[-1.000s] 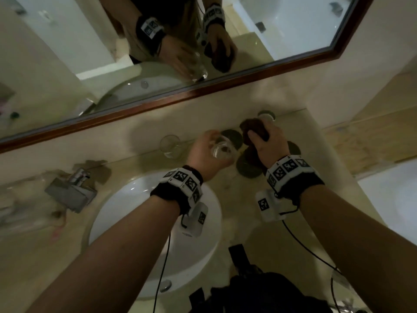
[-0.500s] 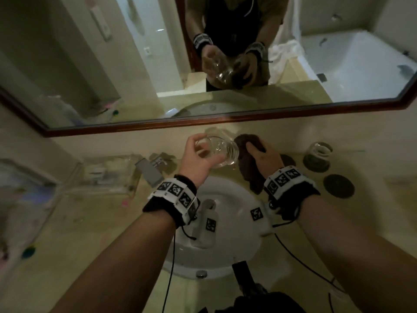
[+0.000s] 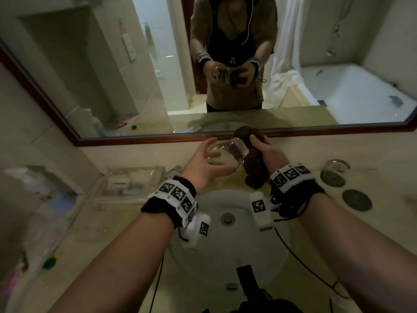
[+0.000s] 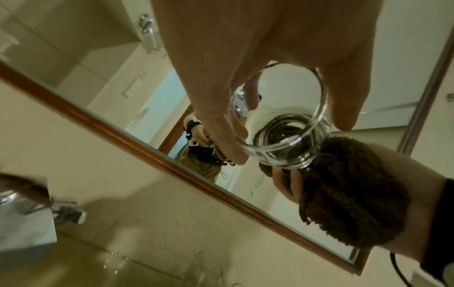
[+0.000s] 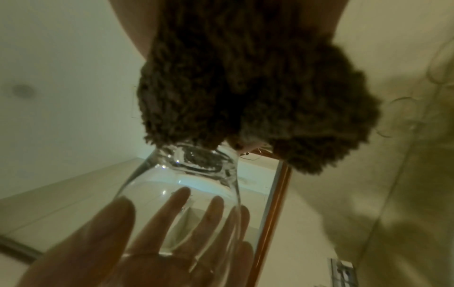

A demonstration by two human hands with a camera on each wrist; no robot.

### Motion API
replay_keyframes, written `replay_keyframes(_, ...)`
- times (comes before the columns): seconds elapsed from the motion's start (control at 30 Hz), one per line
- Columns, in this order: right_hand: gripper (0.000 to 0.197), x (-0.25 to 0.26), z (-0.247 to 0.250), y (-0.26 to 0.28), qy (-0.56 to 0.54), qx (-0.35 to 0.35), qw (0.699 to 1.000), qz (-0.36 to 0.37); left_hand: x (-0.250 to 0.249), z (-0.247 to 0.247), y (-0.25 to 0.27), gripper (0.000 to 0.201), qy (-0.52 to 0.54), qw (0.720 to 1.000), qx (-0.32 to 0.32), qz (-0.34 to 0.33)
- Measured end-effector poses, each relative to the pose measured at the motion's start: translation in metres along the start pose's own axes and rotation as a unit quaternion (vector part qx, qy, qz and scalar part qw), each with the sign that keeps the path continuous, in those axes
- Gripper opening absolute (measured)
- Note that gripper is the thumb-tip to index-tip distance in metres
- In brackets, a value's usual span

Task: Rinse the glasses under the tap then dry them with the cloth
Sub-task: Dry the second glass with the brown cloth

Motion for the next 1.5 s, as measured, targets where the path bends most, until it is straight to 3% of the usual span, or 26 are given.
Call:
replay_keyframes(0.23,0.013,0.028,-0.029,0.018,0.03,-0.009,0.997,0.066,-0.008,0.023,-0.001,0.085,-0.047,0.998,0.034,-0.029)
replay_keyframes(0.37,0.033,0.03,-0.041,0.021,0.095,-0.002,0.989,0.111,-0.005,0.029,0.002,0.087,-0.064,0.997,0.005,-0.042)
replay_keyframes(0.47,0.029,0.032,-0.044,0.019,0.143,-0.014,0.979,0.144,-0.006,0.031,0.007,0.086,-0.067,0.996,0.003,-0.055)
replay_keyframes(0.63,0.011,0.014,-0.024,0.013,0.098,-0.014,0.991,0.094,-0.019,0.028,0.008,0.083,-0.08,0.995,-0.016,-0.061)
replay_keyframes(0.83,0.013,0.035,-0.022,0.01,0.093,0.028,0.983,0.158,-0.021,0.012,0.006,0.084,-0.12,0.99,-0.034,-0.058)
replay_keyframes(0.93,0.01,0.041,-0.018,-0.001,0.069,0.059,0.988,0.129,-0.023,0.003,0.005,0.08,-0.09,0.994,-0.032,-0.059)
replay_keyframes(1.1,0.015,0.018,-0.001,-0.019,0.072,0.069,0.992,0.077,-0.028,0.005,-0.003,0.073,-0.057,0.995,-0.059,-0.062)
replay_keyframes(1.23,0.012,0.022,0.0,-0.026,0.103,0.069,0.985,0.122,-0.029,0.008,-0.015,0.076,-0.076,0.991,-0.096,-0.056)
replay_keyframes(1.33,0.031,0.031,-0.008,-0.035,0.188,0.091,0.963,0.172,-0.033,0.009,-0.025,0.077,-0.098,0.988,-0.102,-0.058)
replay_keyframes(1.4,0.043,0.029,-0.012,-0.04,0.197,0.108,0.96,0.168,-0.036,0.009,-0.029,0.08,-0.108,0.988,-0.094,-0.063)
replay_keyframes(1.5,0.042,0.027,-0.011,-0.045,0.185,0.103,0.965,0.158,-0.037,0.004,-0.035,0.08,-0.126,0.987,-0.079,-0.058)
Point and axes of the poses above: each hand's wrist, its own y-axis away from the middle knuckle, its own z-axis out of the back of the hand, x = y × z, the point moved 8 cm from there along -y, towards the middle knuckle, and after that the axes turned 8 degrees about -y, right-handed, at the moved point
